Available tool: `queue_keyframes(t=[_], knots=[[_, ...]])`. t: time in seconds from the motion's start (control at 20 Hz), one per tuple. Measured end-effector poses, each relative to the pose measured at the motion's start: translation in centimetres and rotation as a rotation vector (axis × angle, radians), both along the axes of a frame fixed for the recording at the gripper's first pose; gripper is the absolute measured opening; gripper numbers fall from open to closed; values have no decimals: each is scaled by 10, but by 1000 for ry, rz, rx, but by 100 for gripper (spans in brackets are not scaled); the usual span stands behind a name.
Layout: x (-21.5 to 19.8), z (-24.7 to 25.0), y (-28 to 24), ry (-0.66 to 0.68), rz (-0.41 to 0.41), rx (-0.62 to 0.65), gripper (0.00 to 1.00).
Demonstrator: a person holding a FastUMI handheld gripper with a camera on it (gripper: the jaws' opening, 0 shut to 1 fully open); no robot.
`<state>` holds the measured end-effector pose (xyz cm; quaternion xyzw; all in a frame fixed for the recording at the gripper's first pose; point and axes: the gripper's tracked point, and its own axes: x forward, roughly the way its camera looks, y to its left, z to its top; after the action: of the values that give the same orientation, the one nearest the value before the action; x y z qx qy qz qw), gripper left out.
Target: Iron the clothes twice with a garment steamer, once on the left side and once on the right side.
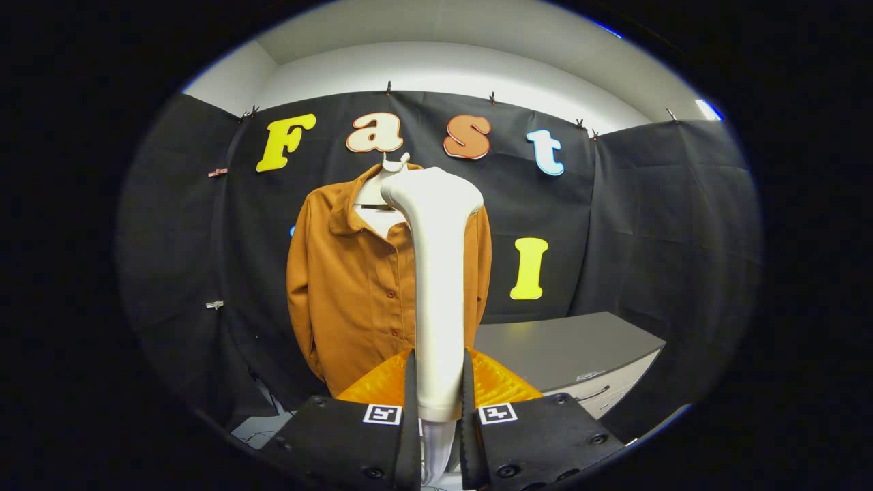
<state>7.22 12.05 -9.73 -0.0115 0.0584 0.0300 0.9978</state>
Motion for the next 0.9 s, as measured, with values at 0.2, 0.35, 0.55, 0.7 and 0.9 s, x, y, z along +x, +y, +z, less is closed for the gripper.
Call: queue_keyframes(t=[0.2, 0.35, 0.55, 0.7, 0.9], knots=[[-11, 23, -6, -29, -1, 4, 26], [-17, 35, -7, -38, 4, 9, 26], [-24, 43, -7, -42, 13, 12, 26], [-26, 47, -8, -43, 15, 19, 26], [-28, 47, -12, -39, 9, 29, 26]])
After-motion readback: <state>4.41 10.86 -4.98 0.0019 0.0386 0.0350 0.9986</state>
